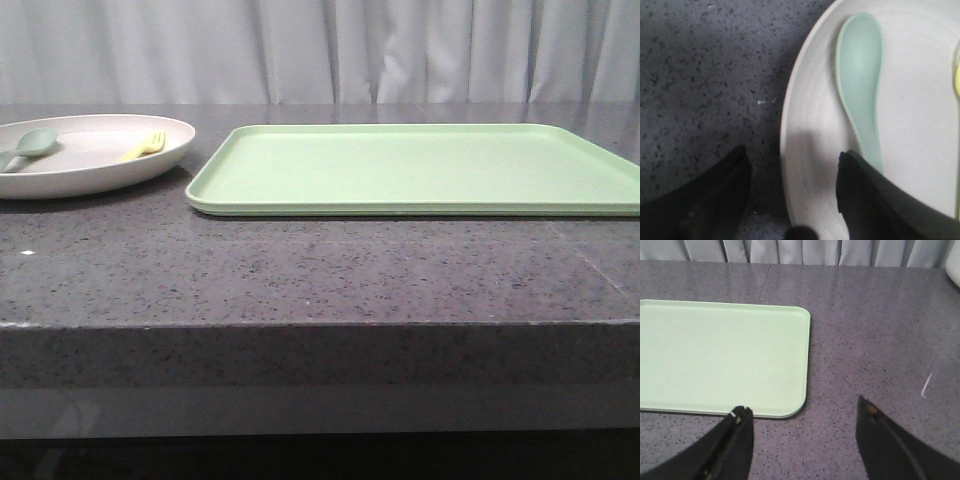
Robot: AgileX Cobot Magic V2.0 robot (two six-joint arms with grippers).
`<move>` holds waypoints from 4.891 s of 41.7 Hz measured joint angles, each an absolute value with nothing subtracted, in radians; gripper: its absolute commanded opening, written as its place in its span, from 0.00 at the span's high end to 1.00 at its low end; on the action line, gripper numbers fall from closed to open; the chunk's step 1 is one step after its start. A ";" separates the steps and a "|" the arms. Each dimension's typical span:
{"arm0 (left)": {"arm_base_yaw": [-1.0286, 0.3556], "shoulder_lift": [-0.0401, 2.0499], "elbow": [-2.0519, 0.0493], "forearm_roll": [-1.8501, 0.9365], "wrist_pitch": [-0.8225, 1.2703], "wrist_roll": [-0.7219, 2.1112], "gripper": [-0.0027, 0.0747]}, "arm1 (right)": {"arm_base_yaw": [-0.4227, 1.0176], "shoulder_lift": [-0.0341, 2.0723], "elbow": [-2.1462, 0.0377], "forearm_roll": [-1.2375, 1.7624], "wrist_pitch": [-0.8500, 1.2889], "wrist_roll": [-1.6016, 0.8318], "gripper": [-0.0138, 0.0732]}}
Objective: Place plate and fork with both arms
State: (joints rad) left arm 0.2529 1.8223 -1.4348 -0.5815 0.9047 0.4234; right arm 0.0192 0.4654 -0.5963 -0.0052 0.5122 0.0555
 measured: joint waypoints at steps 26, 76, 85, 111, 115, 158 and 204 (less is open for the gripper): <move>0.253 1.896 -1.490 -0.618 0.920 0.423 0.99 | 0.019 0.465 -0.596 -0.005 0.512 0.055 0.30; 0.007 1.898 -1.753 -0.610 1.033 0.136 0.99 | 0.019 0.465 -0.596 -0.005 0.512 0.055 0.30; -0.144 1.900 -1.753 -0.531 0.946 0.017 0.99 | 0.019 0.465 -0.596 -0.005 0.512 0.055 0.30; -0.358 2.023 -1.753 -0.497 0.809 -0.121 0.99 | 0.019 0.465 -0.596 -0.005 0.512 0.055 0.30; -0.372 2.051 -1.753 -0.499 0.799 -0.147 0.99 | 0.019 0.465 -0.596 -0.005 0.512 0.055 0.30; -0.381 1.797 -1.821 -0.178 0.993 -0.044 0.60 | 0.019 0.465 -0.596 -0.005 0.512 0.055 0.30; -0.381 0.698 -0.850 -0.181 0.912 0.163 0.63 | 0.019 0.465 -0.596 -0.005 0.563 0.055 0.30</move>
